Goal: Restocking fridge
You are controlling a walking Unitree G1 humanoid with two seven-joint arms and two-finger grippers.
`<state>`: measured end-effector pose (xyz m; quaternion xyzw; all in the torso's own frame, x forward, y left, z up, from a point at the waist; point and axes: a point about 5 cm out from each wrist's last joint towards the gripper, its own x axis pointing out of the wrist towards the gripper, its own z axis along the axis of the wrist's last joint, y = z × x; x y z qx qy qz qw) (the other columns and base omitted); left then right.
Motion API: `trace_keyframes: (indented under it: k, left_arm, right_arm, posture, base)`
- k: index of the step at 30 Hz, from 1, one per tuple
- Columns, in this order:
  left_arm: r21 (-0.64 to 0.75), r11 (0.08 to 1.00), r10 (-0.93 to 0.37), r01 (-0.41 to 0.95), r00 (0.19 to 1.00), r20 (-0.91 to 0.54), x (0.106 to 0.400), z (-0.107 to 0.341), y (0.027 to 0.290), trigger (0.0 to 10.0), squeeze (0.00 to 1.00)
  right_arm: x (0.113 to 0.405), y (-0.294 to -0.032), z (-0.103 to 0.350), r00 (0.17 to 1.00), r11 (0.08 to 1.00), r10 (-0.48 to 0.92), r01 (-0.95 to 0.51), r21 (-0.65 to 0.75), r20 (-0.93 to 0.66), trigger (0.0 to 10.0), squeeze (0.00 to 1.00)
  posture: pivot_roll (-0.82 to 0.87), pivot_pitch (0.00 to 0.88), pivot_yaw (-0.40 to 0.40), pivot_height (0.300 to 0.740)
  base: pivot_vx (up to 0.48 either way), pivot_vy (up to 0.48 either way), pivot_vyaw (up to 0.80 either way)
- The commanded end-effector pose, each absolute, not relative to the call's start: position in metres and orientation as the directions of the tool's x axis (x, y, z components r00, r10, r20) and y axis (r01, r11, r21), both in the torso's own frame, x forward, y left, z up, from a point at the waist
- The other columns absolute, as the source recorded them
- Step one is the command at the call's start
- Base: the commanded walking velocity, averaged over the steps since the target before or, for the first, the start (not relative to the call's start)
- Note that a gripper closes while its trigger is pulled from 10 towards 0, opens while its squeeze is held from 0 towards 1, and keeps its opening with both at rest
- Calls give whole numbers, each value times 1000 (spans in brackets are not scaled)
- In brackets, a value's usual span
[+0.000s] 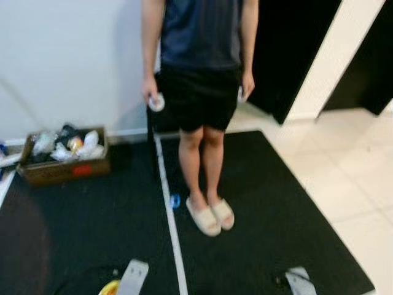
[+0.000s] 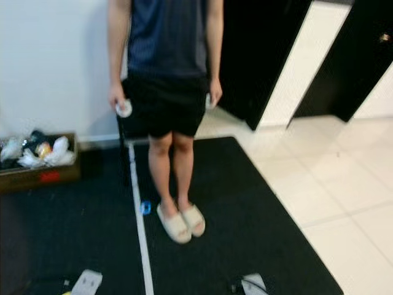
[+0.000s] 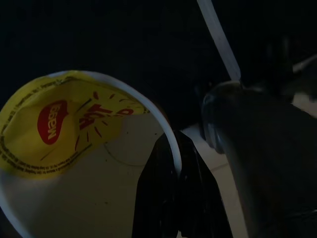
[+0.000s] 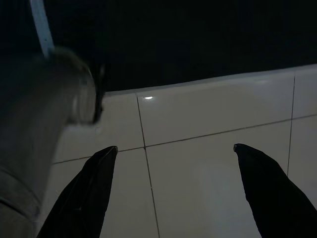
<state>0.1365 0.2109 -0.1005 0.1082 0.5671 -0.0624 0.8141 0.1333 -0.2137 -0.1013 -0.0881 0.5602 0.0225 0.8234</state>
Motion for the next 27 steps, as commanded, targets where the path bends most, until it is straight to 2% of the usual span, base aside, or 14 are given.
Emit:
trace_keyframes:
  k: [1, 16, 23, 27]
  left_arm:
    - [83, 966, 7, 243, 300, -954, 124, -105, 206, 10000, 0]
    - [80, 967, 4, 242, 300, -954, 124, -106, 206, 10000, 0]
    - [79, 966, 2, 244, 301, -954, 124, -105, 206, 10000, 0]
    - [78, 967, 1, 244, 302, -953, 125, -105, 205, 10000, 0]
  right_arm:
    - [137, -215, -100, 382, 985, -63, -124, -119, -922, 10000, 0]
    - [136, -225, -98, 383, 987, -44, -128, -100, -922, 10000, 0]
    - [133, -214, -101, 380, 988, -28, -133, -85, -925, 10000, 0]
    - [134, -193, -104, 371, 992, 30, -129, -19, -928, 10000, 0]
  posture:
    - [32, 0, -73, 740]
    - [29, 0, -75, 740]
    - [27, 0, -76, 740]
    - [27, 0, -76, 740]
  base:
    - [315, 0, 0]
    - [312, 0, 0]
    - [308, 0, 0]
    - [306, 0, 317]
